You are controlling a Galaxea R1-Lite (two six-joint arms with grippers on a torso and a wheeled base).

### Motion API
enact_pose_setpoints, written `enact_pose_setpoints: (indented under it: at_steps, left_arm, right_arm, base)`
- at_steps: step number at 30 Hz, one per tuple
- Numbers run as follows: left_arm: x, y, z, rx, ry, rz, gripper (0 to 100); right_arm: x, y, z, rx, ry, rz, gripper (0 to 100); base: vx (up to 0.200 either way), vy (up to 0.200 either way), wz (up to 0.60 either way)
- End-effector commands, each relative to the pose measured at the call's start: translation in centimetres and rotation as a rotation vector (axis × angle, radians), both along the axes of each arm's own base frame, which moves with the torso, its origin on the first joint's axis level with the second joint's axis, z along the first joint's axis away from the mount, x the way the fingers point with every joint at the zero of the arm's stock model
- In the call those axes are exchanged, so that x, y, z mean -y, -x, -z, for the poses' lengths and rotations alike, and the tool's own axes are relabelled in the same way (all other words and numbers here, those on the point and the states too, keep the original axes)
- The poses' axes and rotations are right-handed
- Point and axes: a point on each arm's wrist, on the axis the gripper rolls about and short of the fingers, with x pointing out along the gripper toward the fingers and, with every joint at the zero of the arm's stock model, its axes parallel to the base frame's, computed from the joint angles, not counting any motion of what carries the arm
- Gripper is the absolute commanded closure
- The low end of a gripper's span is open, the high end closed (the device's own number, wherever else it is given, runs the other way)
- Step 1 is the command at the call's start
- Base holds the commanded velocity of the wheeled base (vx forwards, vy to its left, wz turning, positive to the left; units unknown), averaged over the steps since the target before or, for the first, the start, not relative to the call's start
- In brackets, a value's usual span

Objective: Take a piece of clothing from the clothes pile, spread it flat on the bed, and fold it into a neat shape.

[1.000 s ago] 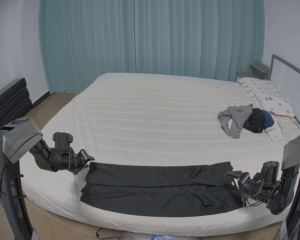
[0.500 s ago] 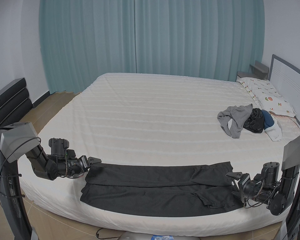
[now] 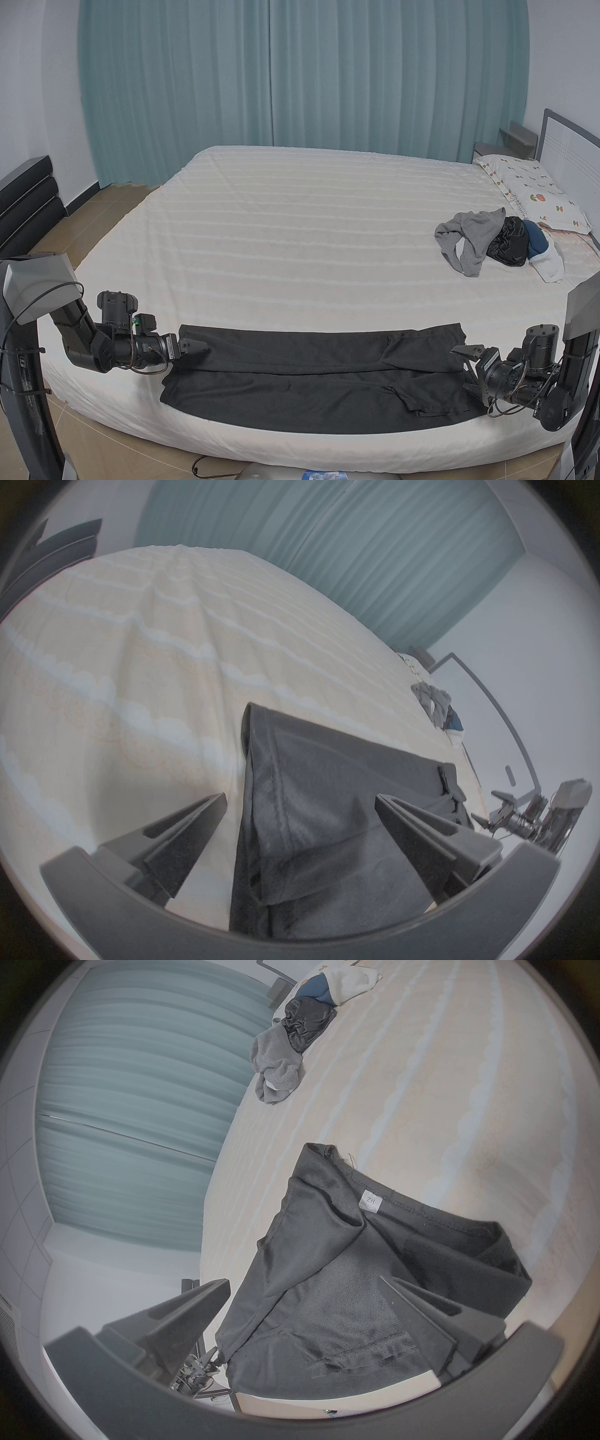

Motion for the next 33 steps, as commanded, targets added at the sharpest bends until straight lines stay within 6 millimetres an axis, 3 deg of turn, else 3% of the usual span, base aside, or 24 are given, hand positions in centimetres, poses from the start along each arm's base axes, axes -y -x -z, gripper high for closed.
enact_pose_setpoints:
  at_steps: [1,6,7,27,33]
  left_arm:
    - [0.0,0.8,0.7,-0.023,-0.018,0.019,0]
    - [0.0,1.1,0.7,-0.016,-0.037,0.04,0]
    - [0.0,1.0,0.7,-0.013,-0.037,0.04,100]
    - [-0.6,1.1,-2.0,0.027,0.002,-0.024,100]
    - [-0.6,1.1,-2.0,0.02,0.012,-0.034,100]
  right_arm:
    - [-0.1,0.0,0.0,0.008,-0.002,-0.004,0]
    - [-0.1,-0.1,-0.1,0.01,-0.002,-0.003,0]
    - [-0.1,-0.1,-0.1,0.01,-0.002,-0.004,0]
    - [0.1,-0.1,-0.1,0.011,-0.002,0.007,0]
    - [0.2,-0.1,-0.1,0.013,-0.002,0.01,0]
  base:
    - [0.0,0.0,0.0]
    - [0.0,0.0,0.0]
    - [0.0,0.0,0.0]
    - [0.0,0.0,0.0]
    - [0.0,0.0,0.0]
